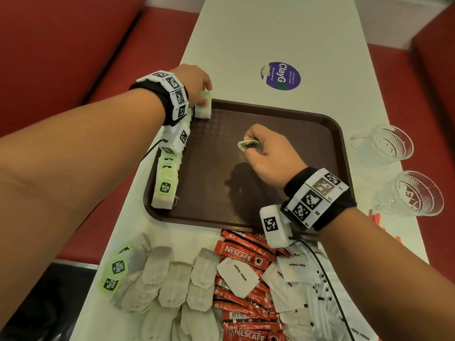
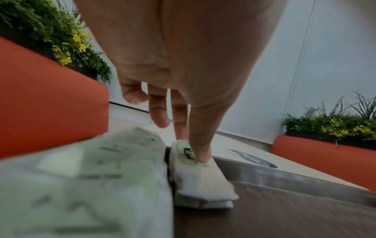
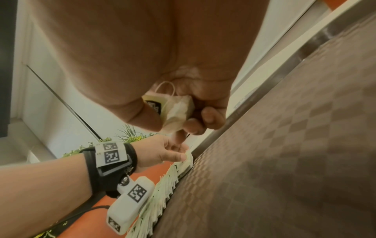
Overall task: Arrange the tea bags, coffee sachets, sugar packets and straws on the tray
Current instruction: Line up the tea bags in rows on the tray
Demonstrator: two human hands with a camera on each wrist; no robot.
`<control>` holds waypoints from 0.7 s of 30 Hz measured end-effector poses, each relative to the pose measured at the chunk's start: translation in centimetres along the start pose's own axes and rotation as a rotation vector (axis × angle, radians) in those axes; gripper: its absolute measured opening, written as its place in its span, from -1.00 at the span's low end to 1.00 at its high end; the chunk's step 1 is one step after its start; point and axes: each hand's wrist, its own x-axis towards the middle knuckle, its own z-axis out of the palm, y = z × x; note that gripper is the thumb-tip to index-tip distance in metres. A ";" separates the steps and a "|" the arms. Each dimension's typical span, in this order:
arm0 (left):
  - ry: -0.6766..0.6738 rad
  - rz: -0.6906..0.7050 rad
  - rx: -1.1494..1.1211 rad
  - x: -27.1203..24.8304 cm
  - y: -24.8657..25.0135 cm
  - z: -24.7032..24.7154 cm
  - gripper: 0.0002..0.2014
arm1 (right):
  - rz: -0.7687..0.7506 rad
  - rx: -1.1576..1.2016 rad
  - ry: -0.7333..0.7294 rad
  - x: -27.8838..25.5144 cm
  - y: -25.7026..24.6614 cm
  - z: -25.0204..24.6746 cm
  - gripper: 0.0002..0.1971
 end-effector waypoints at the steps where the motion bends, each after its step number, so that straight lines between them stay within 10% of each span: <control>1: -0.012 0.007 0.011 0.0 0.1 0.0 -0.62 | 0.001 0.002 0.000 0.0 0.0 0.0 -0.94; 21: -0.007 0.157 -0.032 -2.9 1.4 -1.2 -0.64 | -0.019 -0.070 0.117 1.0 -0.3 0.1 -0.85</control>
